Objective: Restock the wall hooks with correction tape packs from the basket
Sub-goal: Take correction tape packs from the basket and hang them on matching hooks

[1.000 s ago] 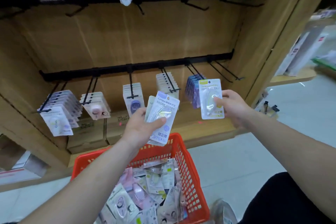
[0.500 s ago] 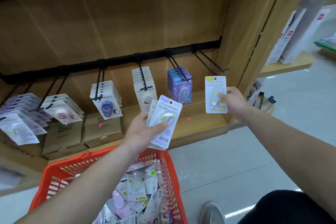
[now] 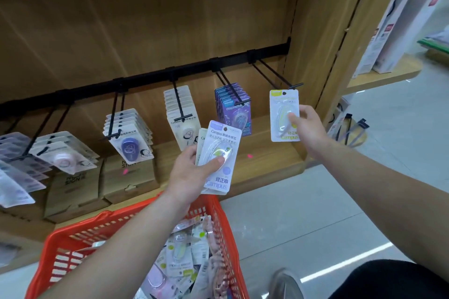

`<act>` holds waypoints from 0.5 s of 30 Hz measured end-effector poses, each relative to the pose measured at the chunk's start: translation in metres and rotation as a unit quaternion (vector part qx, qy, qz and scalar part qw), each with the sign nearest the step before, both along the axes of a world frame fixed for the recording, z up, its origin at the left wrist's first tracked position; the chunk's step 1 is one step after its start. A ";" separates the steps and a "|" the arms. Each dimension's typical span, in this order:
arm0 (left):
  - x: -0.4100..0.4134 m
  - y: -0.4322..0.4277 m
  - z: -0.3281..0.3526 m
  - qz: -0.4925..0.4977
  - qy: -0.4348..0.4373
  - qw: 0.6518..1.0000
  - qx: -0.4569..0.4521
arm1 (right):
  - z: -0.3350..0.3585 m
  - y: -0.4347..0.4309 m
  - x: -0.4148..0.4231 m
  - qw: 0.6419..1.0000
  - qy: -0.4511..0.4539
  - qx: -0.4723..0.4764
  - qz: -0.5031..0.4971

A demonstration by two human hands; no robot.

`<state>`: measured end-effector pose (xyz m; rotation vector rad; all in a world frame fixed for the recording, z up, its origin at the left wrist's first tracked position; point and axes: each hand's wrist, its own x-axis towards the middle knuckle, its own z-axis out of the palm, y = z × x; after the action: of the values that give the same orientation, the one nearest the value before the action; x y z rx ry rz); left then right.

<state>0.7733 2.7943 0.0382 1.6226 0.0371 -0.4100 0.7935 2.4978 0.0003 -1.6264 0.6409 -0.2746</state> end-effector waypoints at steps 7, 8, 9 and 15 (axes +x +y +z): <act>0.003 0.002 -0.005 0.017 0.006 0.999 -0.029 | -0.002 0.012 0.021 0.998 0.032 -0.052 0.010; 0.002 0.002 -0.005 0.019 0.007 0.999 -0.032 | -0.003 0.015 0.027 0.997 0.046 -0.065 0.012; 0.003 0.002 -0.005 0.021 0.008 0.999 -0.036 | -0.005 0.017 0.033 0.994 0.063 -0.085 0.009; 0.003 0.008 -0.006 0.040 0.013 0.998 -0.051 | 0.006 0.070 0.006 0.985 0.105 -0.119 0.061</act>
<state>0.7767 2.8022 0.0326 1.5111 0.0990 -0.3649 0.7996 2.5679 0.0066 -1.9336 0.6844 -0.0927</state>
